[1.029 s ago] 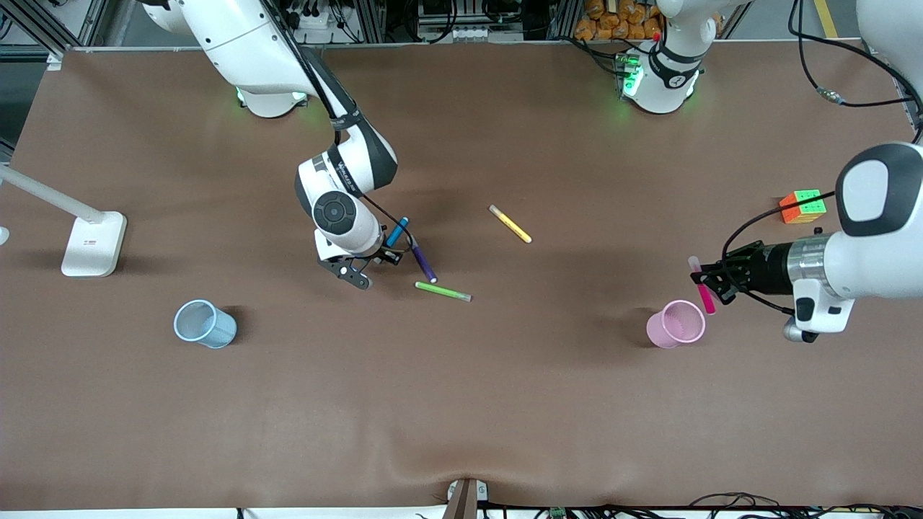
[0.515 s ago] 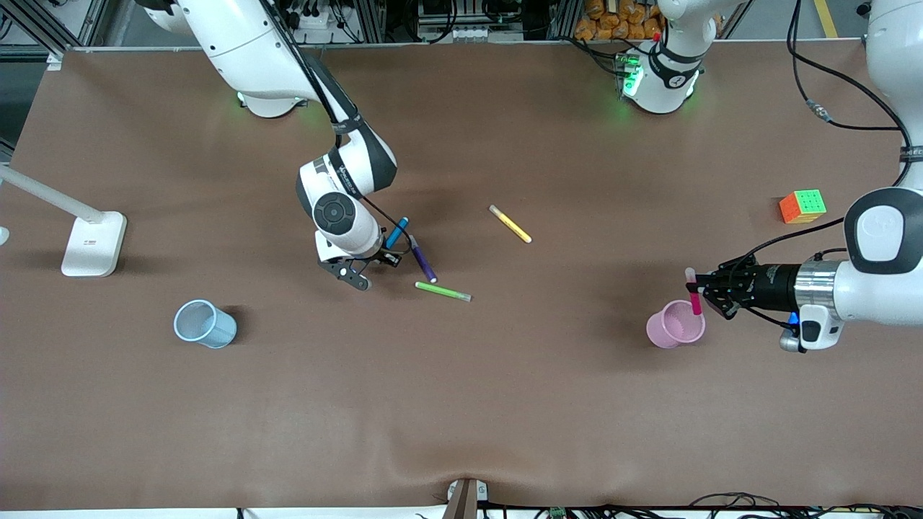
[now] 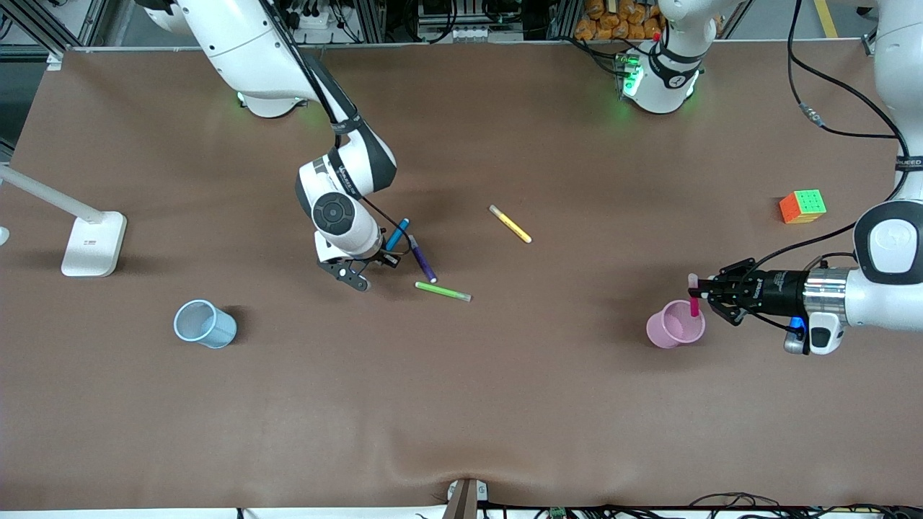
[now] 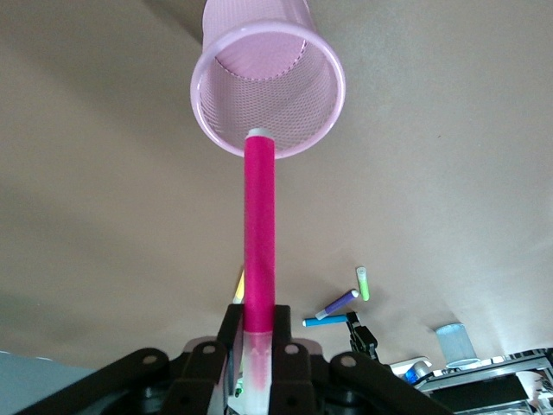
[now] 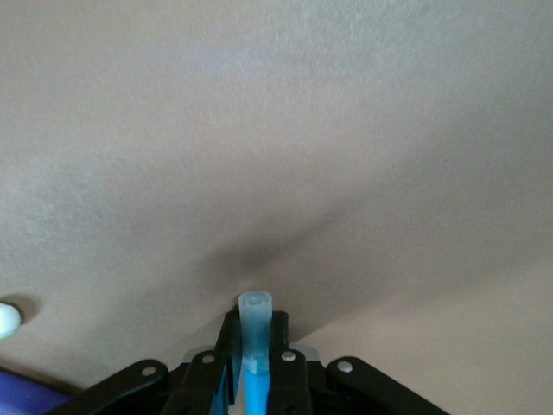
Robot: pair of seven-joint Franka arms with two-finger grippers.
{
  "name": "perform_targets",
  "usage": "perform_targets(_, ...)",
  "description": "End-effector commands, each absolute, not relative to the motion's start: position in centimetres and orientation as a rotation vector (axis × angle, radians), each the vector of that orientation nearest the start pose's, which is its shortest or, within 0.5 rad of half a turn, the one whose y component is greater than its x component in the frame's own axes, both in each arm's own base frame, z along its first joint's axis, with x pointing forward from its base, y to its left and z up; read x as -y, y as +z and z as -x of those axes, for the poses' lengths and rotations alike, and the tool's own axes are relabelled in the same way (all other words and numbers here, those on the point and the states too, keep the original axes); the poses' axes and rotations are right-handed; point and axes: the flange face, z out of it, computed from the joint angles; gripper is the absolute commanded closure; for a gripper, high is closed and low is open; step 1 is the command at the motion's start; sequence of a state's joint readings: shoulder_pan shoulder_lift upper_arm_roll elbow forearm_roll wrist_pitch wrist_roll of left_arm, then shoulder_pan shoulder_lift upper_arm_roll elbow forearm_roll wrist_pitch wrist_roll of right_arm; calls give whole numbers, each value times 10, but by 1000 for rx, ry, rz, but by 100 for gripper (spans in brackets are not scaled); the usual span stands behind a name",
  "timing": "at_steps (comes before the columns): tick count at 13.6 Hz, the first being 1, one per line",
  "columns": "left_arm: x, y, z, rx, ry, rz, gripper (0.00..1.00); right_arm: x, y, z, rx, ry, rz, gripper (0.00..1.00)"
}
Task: Place pink and blue markers in matching cups
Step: 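Lower the pink marker into the pink cup while the right gripper carries blue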
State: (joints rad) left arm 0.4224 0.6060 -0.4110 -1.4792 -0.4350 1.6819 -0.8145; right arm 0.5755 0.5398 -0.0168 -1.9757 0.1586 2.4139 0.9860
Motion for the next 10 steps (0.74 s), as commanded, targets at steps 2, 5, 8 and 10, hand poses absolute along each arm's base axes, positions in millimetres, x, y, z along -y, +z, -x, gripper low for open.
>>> perform_targets(2,-20,338,-672,1700,1104,3047,100,-307,246,-528,-842,120,3004,100)
perform_targets(5,-26,331,-674,1753,1152,3046,100,-280,296,-558,-773,81,3031,100)
perform_targets(8,-27,320,-678,1794,1196,3044,100,-248,335,-584,-744,12,3018,100)
perform_targets(10,-29,305,-679,1821,1234,3030,100,-224,349,-600,-737,-26,3020,100)
